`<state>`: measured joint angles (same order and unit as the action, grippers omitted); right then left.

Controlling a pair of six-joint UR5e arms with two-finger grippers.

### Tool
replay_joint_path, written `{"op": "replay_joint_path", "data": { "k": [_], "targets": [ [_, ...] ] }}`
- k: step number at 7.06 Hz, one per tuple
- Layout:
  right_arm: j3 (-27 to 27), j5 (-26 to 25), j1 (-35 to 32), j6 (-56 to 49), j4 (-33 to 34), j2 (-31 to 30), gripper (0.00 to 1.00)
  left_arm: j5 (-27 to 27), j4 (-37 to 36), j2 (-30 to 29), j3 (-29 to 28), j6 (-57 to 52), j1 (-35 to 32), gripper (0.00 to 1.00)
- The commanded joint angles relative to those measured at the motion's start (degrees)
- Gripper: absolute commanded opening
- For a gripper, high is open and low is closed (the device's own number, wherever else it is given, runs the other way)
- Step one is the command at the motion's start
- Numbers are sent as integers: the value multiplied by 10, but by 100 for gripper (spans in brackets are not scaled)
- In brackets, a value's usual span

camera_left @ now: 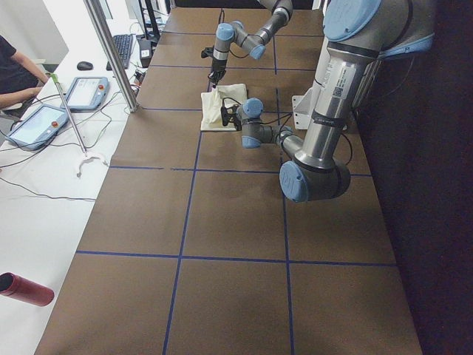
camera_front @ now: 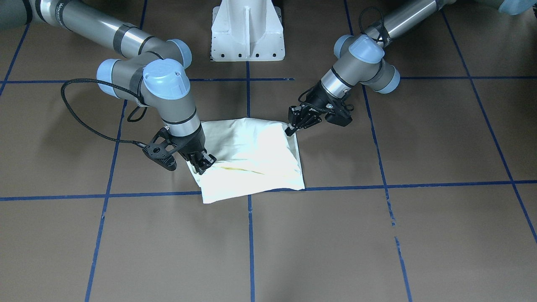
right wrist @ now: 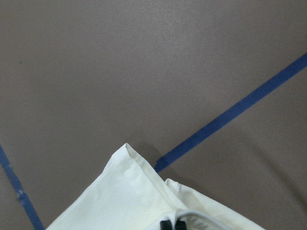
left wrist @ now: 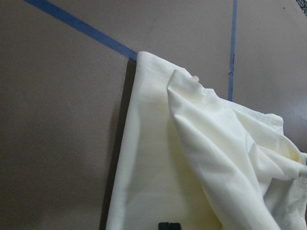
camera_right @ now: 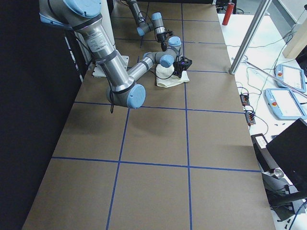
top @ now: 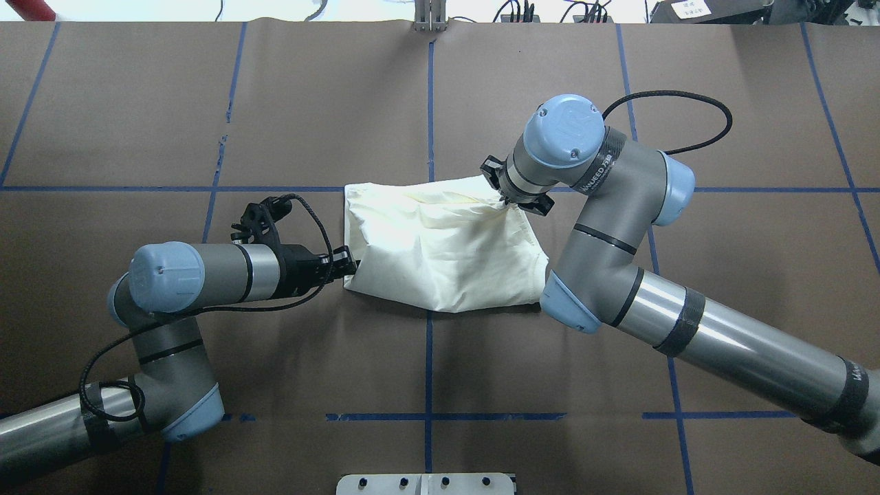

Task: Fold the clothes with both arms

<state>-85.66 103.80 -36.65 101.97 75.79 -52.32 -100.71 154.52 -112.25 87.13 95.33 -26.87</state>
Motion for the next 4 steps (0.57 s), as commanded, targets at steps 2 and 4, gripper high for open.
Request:
{"op": "replay_joint_path", "data": {
  "k": [2,4],
  "targets": [
    [0,0,1,1,0,0,0,-114,92,7,-20,-38,6,0],
    [1,0,1,2,1,0,0,-136,113,13,-26,-45,5,0]
  ]
}}
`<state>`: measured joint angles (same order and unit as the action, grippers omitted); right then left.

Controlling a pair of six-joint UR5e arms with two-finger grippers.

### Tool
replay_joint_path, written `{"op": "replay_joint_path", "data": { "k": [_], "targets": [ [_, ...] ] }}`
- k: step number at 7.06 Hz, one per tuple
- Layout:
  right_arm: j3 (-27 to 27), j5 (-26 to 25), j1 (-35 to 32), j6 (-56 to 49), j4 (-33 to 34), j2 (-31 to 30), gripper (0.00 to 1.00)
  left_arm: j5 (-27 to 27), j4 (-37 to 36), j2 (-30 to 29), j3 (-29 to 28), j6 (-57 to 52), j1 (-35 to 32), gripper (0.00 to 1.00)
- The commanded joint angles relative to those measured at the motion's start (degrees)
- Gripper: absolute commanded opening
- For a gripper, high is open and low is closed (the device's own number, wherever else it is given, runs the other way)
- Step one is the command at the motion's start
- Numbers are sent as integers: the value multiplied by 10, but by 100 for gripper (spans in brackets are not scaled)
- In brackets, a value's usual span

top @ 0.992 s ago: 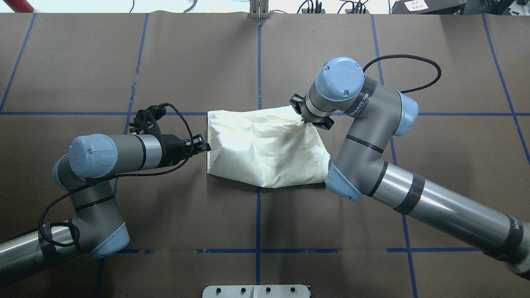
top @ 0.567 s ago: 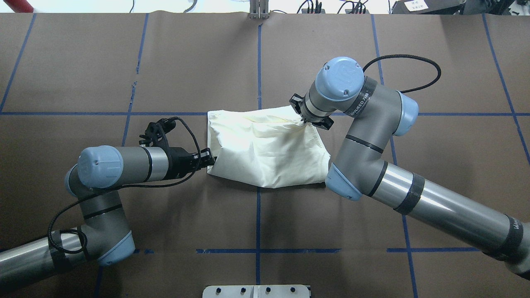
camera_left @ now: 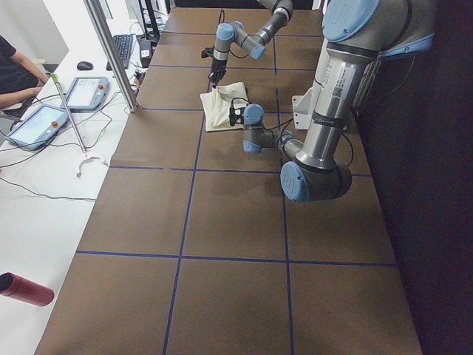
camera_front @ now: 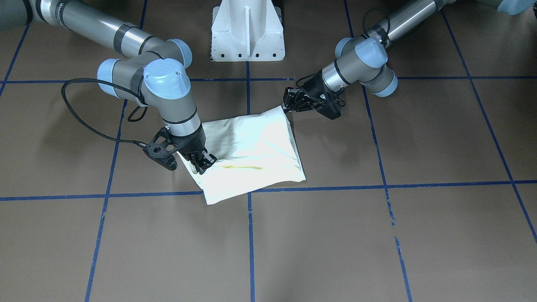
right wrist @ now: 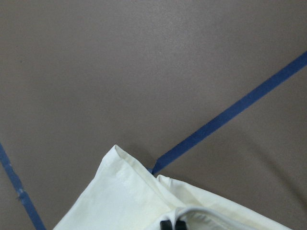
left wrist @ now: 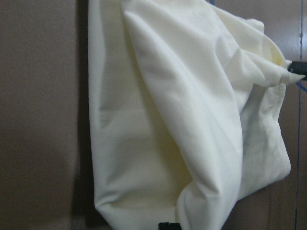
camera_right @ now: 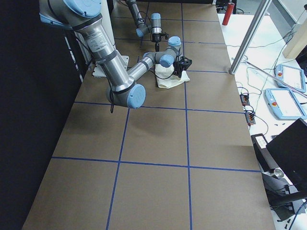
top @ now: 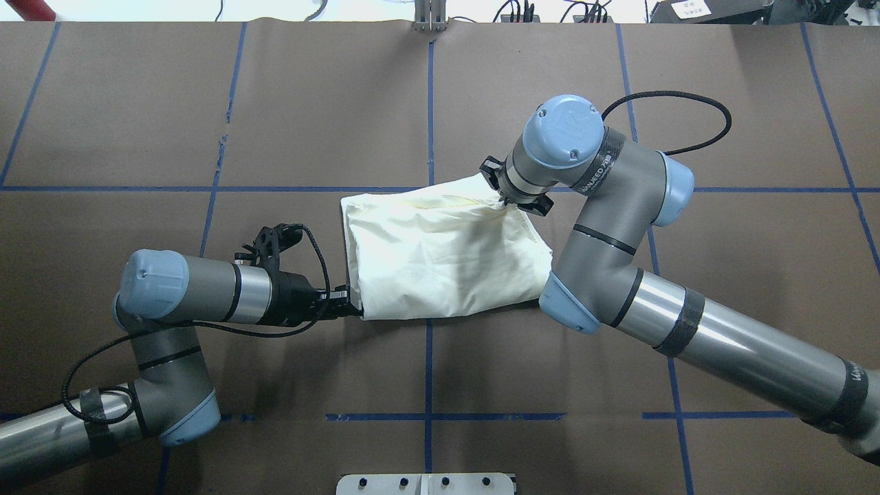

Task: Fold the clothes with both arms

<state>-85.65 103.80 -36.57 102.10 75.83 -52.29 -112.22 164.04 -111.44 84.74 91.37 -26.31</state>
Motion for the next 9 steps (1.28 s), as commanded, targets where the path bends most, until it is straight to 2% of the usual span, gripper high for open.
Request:
{"op": "replay_joint_path", "data": {
  "k": [1,2,3,4,5,6,7,9],
  "targets": [
    [0,-1,0,-1,-1,0,0,-45,21,9,16,9,-1,0],
    [0,-1,0,-1,0,0,0,-20,-4,7,27,43,-20,0],
    [1,-1,0,-2,0,0,0,26,-68,3,48,43,-39,0],
    [0,-1,0,-2,-1,0,0,64,-185,-8,87,41,-37,0],
    [0,0,0,-2,-1,0,0,88,-242,-52,83,41,-30,0],
    [0,2,0,-4,-1,0,71,104,-246,-68,74,45,-6,0],
    [-1,3,-6,-13,-1,1,100,111,-259,-70,74,45,6,0],
    [-10,78,-43,-58,-2,-1,100,144,-275,-63,49,40,38,0]
  ]
}}
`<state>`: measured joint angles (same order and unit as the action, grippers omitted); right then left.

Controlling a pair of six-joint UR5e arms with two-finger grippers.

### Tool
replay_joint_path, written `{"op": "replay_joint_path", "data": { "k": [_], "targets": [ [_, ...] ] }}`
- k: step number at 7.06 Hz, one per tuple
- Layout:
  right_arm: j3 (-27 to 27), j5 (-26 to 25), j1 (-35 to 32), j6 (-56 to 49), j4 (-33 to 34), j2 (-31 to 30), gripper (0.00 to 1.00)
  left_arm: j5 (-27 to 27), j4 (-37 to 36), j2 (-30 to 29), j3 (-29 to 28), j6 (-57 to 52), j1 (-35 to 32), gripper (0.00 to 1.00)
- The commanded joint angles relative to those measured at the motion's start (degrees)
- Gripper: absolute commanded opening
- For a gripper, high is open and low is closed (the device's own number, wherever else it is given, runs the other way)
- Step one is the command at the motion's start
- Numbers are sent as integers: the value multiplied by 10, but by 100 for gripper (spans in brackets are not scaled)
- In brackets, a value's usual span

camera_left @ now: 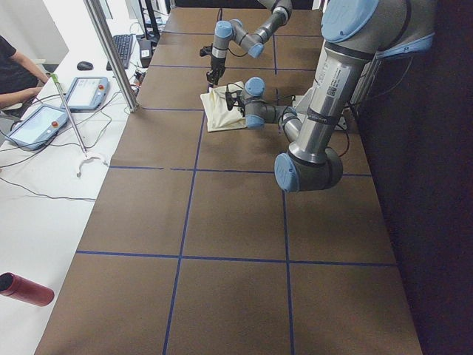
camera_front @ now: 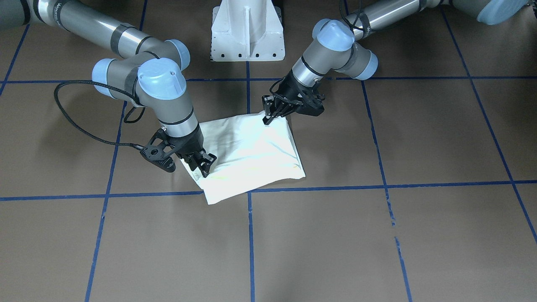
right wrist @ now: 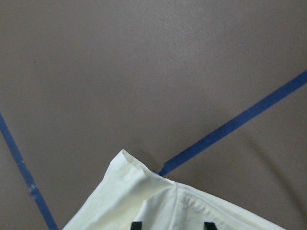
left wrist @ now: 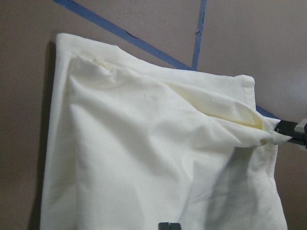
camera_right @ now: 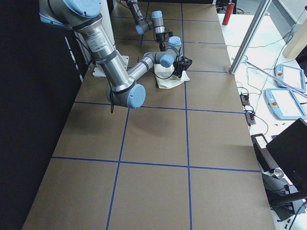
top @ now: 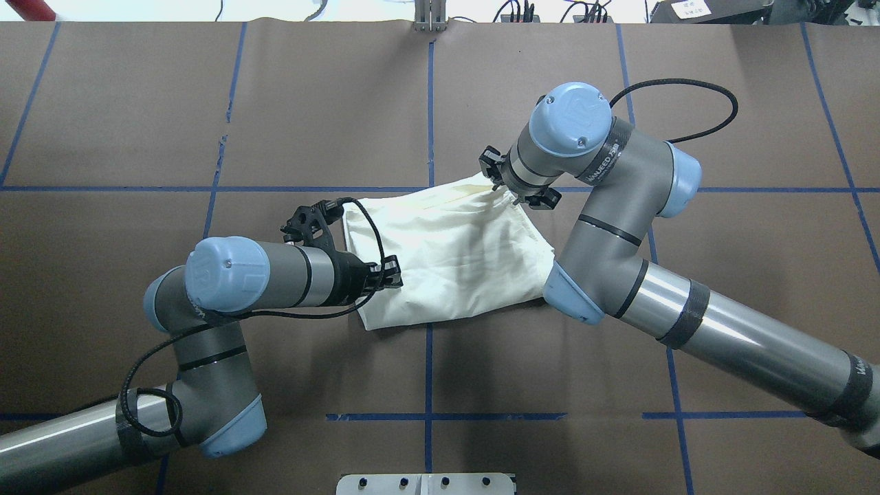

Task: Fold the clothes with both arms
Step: 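Open both grippers and withdraw them away from the folded shirt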

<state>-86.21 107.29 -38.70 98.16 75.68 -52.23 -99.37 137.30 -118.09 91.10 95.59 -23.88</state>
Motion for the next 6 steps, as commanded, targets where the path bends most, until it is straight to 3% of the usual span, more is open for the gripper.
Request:
{"op": "replay_joint_path", "data": {
  "k": [1,3,4,6],
  "targets": [
    [-12,58,-31,-19,-1,-9,100,16,-7,22,-15,-10,13,0],
    [-17,59,-32,-19,0,-10,100,10,-39,40,31,-45,-1,0],
    [-17,58,-32,-19,-1,-12,100,10,-115,38,81,-46,-2,0],
    [-18,58,-32,-20,-1,-22,100,18,-147,53,97,-48,-20,0]
  ]
}}
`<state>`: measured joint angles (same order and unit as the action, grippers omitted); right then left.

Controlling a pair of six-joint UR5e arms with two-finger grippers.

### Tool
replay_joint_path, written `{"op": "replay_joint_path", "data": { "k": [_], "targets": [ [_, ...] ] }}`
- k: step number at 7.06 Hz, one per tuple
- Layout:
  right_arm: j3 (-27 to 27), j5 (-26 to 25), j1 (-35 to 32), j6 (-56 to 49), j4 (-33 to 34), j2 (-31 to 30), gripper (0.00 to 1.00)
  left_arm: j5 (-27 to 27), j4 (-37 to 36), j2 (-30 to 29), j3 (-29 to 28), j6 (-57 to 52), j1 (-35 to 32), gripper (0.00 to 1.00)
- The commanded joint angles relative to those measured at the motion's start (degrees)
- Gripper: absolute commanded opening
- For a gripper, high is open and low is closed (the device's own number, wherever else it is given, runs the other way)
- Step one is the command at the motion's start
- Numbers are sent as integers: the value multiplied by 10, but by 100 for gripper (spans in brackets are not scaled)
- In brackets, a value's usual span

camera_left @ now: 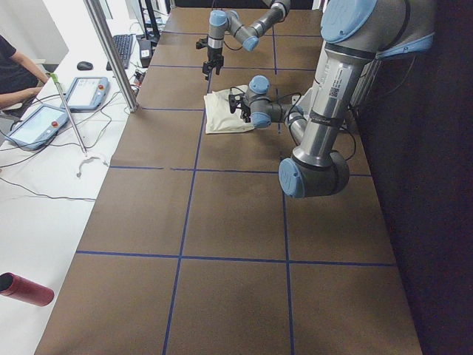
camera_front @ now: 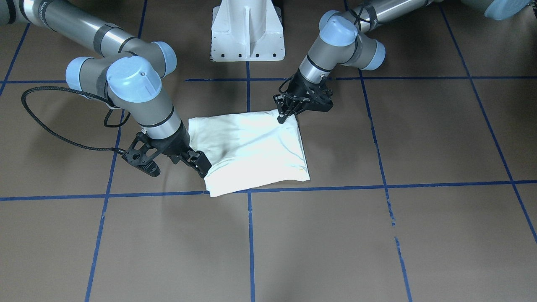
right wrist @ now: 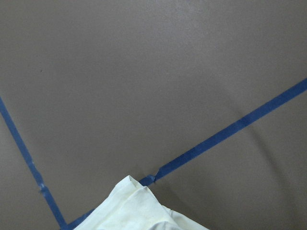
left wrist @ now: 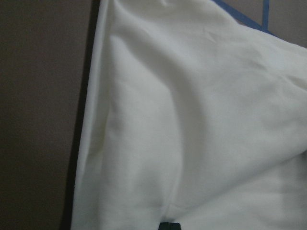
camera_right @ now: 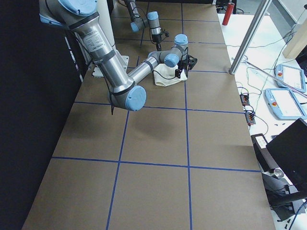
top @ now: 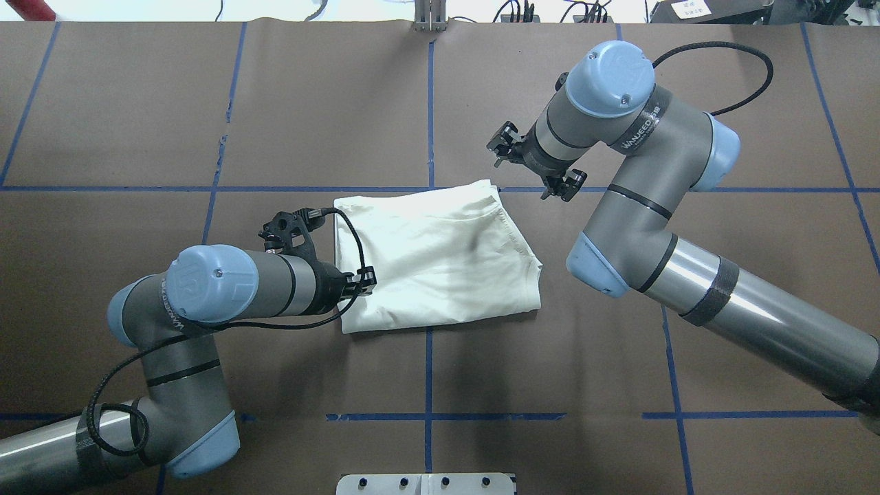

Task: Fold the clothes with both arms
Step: 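Open both grippers and withdraw them away from the folded shirt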

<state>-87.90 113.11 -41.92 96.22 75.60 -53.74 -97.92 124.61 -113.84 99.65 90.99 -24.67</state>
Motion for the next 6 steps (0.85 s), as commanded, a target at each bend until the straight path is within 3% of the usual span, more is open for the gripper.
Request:
{"op": "replay_joint_path", "data": {
  "k": [1,4,6],
  "targets": [
    [-8,-1,0,-1,0,-11,100,5,-20,16,1,-2,-4,0],
    [-8,-2,3,-1,0,-12,100,4,-16,17,-29,-4,2,0],
    [-8,-2,3,-1,0,-12,100,1,-23,34,-2,-48,-12,0]
  ]
}}
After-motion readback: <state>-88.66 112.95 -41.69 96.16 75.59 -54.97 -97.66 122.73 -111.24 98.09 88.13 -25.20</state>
